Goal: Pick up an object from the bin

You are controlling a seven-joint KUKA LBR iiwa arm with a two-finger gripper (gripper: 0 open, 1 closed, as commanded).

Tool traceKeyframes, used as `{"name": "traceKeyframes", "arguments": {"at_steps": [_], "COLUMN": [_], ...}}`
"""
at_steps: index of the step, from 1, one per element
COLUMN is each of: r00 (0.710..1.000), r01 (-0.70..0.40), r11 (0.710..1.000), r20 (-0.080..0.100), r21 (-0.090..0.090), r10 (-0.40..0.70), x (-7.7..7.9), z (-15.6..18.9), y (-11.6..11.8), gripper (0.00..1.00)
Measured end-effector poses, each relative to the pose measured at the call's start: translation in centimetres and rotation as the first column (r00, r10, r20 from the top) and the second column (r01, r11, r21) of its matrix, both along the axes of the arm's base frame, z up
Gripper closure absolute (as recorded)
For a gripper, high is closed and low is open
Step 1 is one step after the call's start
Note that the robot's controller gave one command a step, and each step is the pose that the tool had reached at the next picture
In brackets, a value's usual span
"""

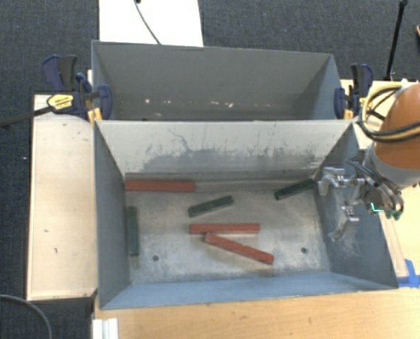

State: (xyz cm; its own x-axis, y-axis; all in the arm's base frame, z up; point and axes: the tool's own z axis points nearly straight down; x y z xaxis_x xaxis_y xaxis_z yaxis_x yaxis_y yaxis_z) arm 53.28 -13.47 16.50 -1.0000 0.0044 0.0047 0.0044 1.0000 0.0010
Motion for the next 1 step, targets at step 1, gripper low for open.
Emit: {"name": "traceKeyframes", "arguments": {"at_steps": [1], "r00": [0.984], "r01": [0.179], "r11": [0.984], "r20": [0.000], "r21": [0.002], "r10": [-0.179], "x": [0.35], "z": [-9.78], "y": [8.67], "gripper": [0.00]}}
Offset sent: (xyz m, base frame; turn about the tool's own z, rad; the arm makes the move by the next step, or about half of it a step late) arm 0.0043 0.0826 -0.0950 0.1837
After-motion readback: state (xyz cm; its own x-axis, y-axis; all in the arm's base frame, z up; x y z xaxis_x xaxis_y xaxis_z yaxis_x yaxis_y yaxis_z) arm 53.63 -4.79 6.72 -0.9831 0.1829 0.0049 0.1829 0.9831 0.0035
